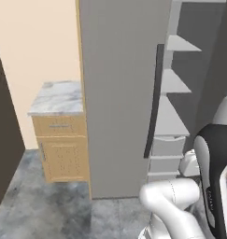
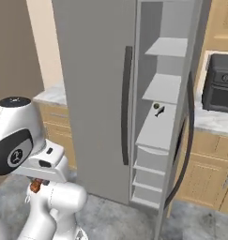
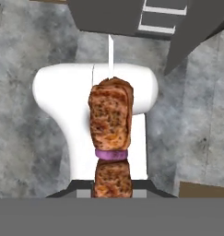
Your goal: Store the kebab skewer in the freezer for long-term storage. Close the freezer door after placing the cooked food.
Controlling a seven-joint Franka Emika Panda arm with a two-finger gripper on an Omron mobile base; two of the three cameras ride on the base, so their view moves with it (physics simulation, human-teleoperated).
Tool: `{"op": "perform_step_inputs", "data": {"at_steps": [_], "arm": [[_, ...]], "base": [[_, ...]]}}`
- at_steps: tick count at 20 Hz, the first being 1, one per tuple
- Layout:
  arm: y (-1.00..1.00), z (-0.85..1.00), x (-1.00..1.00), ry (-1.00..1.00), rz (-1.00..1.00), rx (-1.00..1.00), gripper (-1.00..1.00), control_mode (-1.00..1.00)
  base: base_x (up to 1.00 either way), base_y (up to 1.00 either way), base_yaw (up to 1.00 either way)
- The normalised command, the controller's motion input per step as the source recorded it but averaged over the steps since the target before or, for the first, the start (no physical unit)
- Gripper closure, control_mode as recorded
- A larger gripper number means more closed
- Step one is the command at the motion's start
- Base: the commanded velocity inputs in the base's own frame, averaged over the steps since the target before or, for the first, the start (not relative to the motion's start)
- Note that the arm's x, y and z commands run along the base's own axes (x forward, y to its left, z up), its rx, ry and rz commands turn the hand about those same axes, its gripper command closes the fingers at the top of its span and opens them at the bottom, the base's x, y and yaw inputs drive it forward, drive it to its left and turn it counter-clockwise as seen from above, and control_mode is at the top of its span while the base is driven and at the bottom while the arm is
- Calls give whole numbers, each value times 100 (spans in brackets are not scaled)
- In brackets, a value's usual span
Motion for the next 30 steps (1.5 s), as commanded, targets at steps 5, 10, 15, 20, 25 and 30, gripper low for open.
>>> {"op": "perform_step_inputs", "data": {"at_steps": [5, 10, 15, 20, 25, 30], "arm": [[0, 0, 0, 0, 0, 0, 100, 100], [0, 0, 0, 0, 0, 0, 100, 100], [0, 0, 0, 0, 0, 0, 100, 100], [0, 0, 0, 0, 0, 0, 100, 100], [0, 0, 0, 0, 0, 0, 100, 100], [0, 0, 0, 0, 0, 0, 100, 100]], "base": [[9, 24, -55], [25, 60, -39], [24, 55, -23], [56, 10, -17], [86, -1, -18], [61, -9, -8]]}}
